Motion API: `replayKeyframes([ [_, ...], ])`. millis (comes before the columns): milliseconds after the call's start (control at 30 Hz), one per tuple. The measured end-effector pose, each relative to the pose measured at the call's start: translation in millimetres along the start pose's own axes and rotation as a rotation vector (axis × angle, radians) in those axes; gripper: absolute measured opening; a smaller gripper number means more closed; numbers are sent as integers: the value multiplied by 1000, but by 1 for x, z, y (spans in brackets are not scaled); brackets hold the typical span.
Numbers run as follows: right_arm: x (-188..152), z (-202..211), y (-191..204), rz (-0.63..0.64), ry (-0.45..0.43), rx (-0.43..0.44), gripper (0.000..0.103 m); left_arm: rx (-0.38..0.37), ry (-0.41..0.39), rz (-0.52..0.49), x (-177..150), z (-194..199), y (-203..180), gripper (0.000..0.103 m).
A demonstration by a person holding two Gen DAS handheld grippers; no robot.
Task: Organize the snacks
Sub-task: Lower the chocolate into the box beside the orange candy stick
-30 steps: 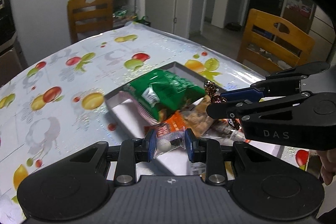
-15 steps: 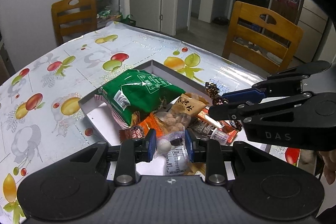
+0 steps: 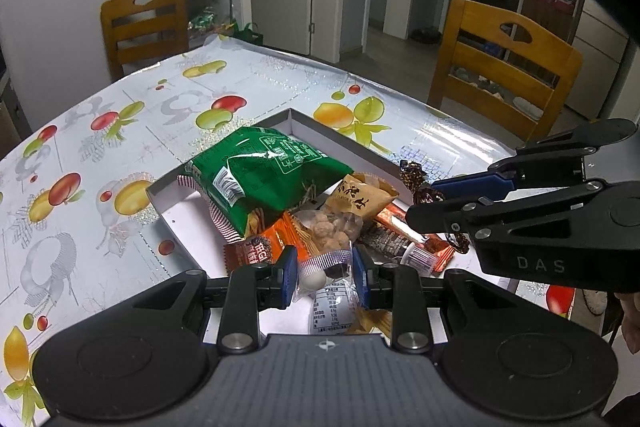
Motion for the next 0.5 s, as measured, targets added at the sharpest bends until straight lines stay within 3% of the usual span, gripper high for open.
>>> replayKeyframes([
  [500,7,-17,-12,34,18,39,22,33,19,41,7,-12,-2,30],
])
Point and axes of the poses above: each gripper's, at about its wrist camera, not at the fingertips, and z roughly against the way its jaws point, y to its left, x to its top, the point moved 4 cm from there along -z, roughly the way its jaws point, and after that the axes turned 7 degrees about y, right-handed, at the moved point
